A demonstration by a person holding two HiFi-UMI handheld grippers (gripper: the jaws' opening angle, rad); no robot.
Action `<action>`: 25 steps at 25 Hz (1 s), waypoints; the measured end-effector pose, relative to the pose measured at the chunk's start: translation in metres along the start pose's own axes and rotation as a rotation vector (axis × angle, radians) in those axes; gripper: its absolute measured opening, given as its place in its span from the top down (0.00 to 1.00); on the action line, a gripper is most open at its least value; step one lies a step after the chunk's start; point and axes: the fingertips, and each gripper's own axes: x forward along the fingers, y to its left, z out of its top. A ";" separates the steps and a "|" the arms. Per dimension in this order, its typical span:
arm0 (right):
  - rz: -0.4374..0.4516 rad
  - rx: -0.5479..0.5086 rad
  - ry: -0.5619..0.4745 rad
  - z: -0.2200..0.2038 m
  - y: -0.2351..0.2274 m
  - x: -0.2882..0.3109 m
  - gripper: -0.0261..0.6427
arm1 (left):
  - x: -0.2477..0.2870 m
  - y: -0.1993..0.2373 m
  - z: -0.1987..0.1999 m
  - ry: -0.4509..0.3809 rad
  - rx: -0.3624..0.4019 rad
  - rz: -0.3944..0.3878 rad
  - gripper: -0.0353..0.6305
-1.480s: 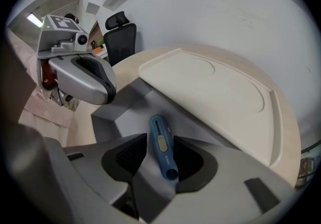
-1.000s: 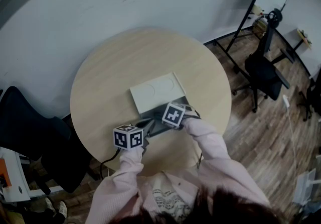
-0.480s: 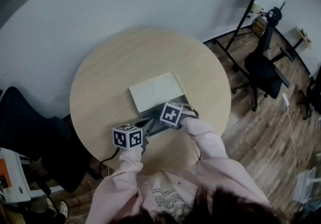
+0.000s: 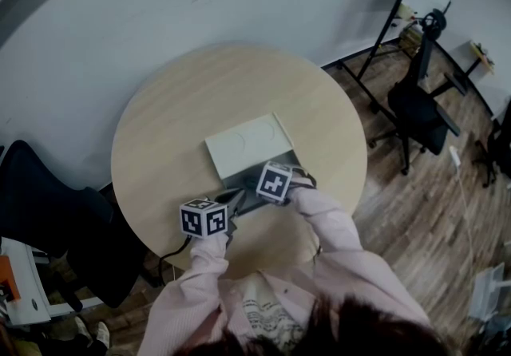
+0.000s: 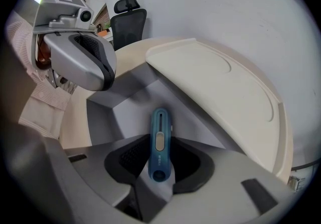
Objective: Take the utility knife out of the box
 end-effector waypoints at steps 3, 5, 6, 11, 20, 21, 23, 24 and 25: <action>-0.002 0.010 0.017 -0.006 0.002 -0.001 0.75 | -0.001 -0.001 -0.002 0.000 0.001 -0.001 0.94; 0.008 0.019 -0.002 -0.005 0.005 -0.001 0.75 | -0.002 -0.001 -0.003 -0.001 0.001 0.000 0.94; 0.007 0.018 -0.031 0.000 0.005 -0.001 0.75 | -0.002 0.000 -0.003 -0.002 0.001 0.000 0.94; 0.005 0.008 -0.117 0.014 0.005 -0.010 0.75 | -0.004 -0.001 -0.003 -0.009 -0.003 -0.003 0.94; -0.014 0.010 -0.153 0.014 0.007 -0.026 0.75 | -0.008 -0.004 -0.004 -0.016 0.003 -0.008 0.94; -0.012 0.012 -0.160 0.015 0.008 -0.028 0.75 | -0.008 -0.005 -0.003 -0.018 0.003 -0.008 0.94; -0.008 0.016 -0.177 0.017 0.010 -0.032 0.75 | -0.010 -0.006 -0.003 -0.021 0.006 -0.006 0.94; -0.007 0.018 -0.188 0.018 0.011 -0.034 0.75 | -0.010 -0.006 -0.003 -0.022 0.008 -0.006 0.94; -0.007 0.019 -0.200 0.020 0.012 -0.036 0.75 | -0.011 -0.007 -0.003 -0.024 0.010 -0.005 0.94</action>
